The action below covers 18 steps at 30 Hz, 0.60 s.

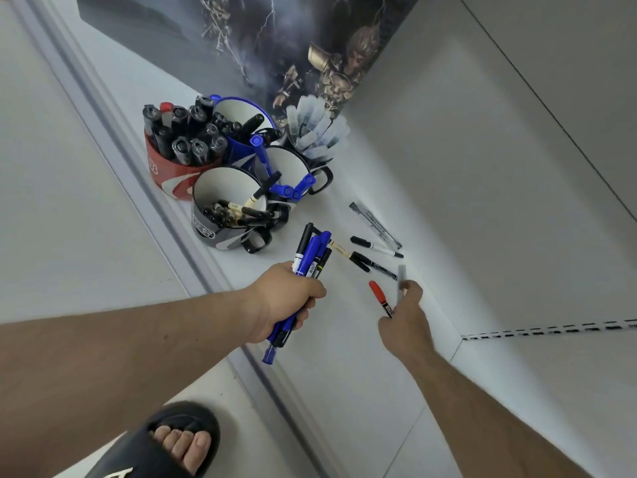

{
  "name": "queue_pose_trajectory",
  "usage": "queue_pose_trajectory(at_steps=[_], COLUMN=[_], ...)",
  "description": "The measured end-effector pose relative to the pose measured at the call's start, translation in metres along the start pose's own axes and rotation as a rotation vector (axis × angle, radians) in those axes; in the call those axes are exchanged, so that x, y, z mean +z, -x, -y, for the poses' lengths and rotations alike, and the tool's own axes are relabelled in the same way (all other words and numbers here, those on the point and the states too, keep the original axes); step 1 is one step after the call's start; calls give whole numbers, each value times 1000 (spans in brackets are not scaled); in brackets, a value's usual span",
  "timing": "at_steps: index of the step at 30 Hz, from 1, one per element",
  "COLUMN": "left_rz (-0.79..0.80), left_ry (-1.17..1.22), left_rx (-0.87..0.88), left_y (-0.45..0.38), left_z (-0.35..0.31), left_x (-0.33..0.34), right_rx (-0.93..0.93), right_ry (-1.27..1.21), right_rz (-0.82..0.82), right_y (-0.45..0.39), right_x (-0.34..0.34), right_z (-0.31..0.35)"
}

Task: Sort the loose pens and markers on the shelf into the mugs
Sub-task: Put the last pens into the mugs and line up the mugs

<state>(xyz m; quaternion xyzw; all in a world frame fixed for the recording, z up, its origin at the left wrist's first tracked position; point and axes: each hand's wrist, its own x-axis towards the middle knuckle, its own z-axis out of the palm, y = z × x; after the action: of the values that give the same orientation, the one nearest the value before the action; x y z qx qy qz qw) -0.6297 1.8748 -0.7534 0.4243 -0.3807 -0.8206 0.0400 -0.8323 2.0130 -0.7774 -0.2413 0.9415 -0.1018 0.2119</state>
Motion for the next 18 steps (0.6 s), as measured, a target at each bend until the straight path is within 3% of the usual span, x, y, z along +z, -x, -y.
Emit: queue_pose_trajectory(at_steps=[4,10,15,18], left_rz=[4,34,44,40], left_ry=[4,9,-18,-13], left_rx=[3,-34,-36,-30], left_y=[1,9,7,5], left_z=[-7,-2,-4,-6], left_x=[-14,-26,-27,-27], right_rx=[-81,-215,-207,-204], right_ry=[-4,254,258,121], right_rz=[-61,-183,19,48], right_y=[-51,-118,-141,-143], right_x=[-12,-1,9,9], right_z=[39,65,68,66])
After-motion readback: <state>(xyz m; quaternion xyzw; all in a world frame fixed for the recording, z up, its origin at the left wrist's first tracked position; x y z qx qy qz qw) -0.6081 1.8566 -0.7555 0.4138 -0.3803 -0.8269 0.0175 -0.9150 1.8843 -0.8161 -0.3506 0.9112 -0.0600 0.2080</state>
